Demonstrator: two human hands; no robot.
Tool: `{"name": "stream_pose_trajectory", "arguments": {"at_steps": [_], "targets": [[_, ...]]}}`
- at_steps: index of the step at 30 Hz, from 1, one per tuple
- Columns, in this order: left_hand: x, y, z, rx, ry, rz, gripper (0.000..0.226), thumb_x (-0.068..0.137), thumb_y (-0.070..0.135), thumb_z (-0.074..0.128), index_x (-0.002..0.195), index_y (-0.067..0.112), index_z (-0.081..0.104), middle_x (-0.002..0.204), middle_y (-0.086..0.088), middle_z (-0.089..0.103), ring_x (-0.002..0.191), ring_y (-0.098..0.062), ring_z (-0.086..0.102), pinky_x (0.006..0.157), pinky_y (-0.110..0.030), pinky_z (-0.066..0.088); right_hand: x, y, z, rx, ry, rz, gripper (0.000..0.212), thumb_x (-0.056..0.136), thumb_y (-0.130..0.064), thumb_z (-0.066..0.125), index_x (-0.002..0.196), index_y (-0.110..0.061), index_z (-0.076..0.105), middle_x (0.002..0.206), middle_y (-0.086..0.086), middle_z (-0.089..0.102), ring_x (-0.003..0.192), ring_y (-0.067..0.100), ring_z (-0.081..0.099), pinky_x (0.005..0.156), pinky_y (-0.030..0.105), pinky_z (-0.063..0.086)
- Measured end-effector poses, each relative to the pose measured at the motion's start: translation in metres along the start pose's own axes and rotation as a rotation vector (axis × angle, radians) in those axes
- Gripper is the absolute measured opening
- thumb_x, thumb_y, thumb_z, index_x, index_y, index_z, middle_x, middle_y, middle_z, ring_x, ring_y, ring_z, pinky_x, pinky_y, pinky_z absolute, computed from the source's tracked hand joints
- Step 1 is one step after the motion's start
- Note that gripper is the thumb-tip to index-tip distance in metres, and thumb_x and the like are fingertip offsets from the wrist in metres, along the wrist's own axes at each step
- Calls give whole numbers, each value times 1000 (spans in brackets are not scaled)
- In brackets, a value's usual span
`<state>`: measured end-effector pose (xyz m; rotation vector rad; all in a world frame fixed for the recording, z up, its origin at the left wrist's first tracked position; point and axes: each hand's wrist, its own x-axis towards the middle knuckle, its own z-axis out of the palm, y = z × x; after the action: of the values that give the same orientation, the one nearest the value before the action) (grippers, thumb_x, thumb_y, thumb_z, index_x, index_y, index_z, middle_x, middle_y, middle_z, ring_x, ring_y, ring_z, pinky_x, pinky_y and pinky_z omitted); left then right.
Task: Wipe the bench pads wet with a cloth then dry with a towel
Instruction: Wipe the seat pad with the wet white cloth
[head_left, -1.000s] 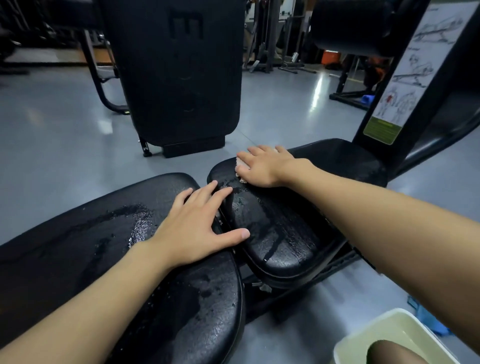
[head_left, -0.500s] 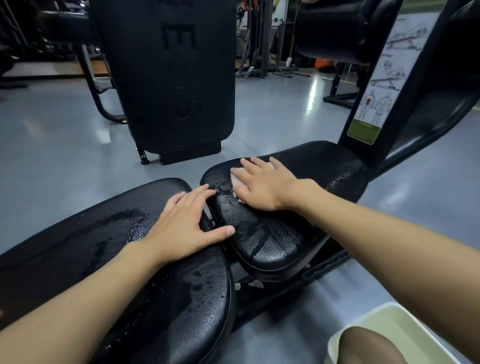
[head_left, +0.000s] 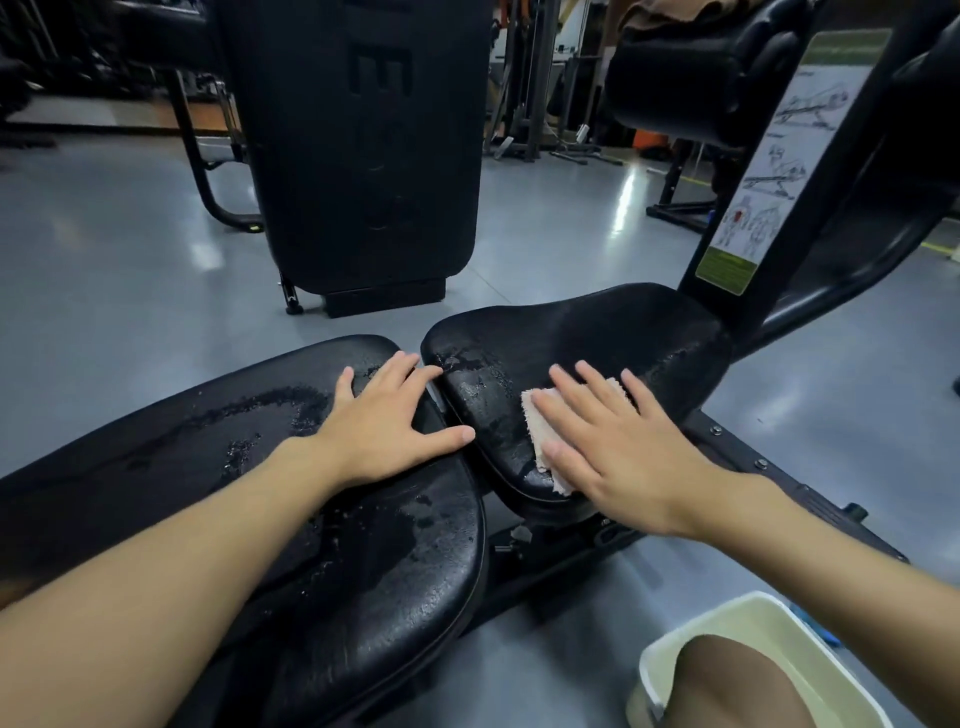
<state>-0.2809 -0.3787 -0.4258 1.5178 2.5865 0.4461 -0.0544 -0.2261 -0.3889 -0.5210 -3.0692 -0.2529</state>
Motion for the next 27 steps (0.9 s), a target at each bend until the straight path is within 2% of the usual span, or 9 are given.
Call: {"name": "stream_pose_trajectory", "arguments": {"at_steps": [2, 7, 13, 18, 23, 27], "targets": [[2, 0, 2, 8, 21, 8, 105, 70, 94, 28, 155, 34, 20, 167, 8, 7, 152, -5, -6, 121, -57, -8, 5, -3, 3, -28, -2, -4, 77, 89, -59, -11, 159, -32, 5, 169, -1, 2, 154, 24, -5, 123, 50, 0], [2, -3, 6, 2, 59, 26, 110, 65, 96, 21, 156, 32, 22, 167, 10, 9, 152, -3, -5, 121, -56, -8, 47, -7, -1, 1, -55, 3, 87, 79, -63, -13, 159, -32, 1, 168, 0, -3, 154, 21, -7, 123, 48, 0], [4, -6, 8, -3, 76, 25, 109, 67, 95, 22, 154, 31, 29, 166, 12, 11, 151, -1, -5, 121, -56, -7, 128, -9, 2, 36, -104, 31, 62, 101, -55, 16, 159, -33, 8, 168, 2, 1, 154, 21, -4, 123, 50, -1], [5, -6, 9, 13, 87, 27, 108, 67, 93, 20, 154, 31, 29, 165, 14, 11, 151, 0, -5, 121, -55, -6, 196, -13, 3, 57, -155, 29, 64, 97, -55, 17, 157, -34, 16, 168, 3, 9, 154, 24, 2, 122, 54, 3], [7, -7, 9, 5, 93, 22, 107, 66, 93, 21, 154, 32, 28, 165, 14, 12, 151, -1, -5, 122, -54, -5, 237, -24, 2, 58, -199, 40, 62, 95, -53, 14, 150, -31, 33, 162, 6, 26, 150, 27, 16, 118, 54, 11], [5, -7, 6, -26, 92, 27, 102, 67, 91, 23, 150, 33, 32, 164, 15, 14, 150, 2, -3, 122, -52, -5, 229, -23, 2, 58, -185, -6, 61, 98, -52, 13, 155, -35, 24, 166, 5, 16, 153, 26, 8, 121, 54, 7]]}}
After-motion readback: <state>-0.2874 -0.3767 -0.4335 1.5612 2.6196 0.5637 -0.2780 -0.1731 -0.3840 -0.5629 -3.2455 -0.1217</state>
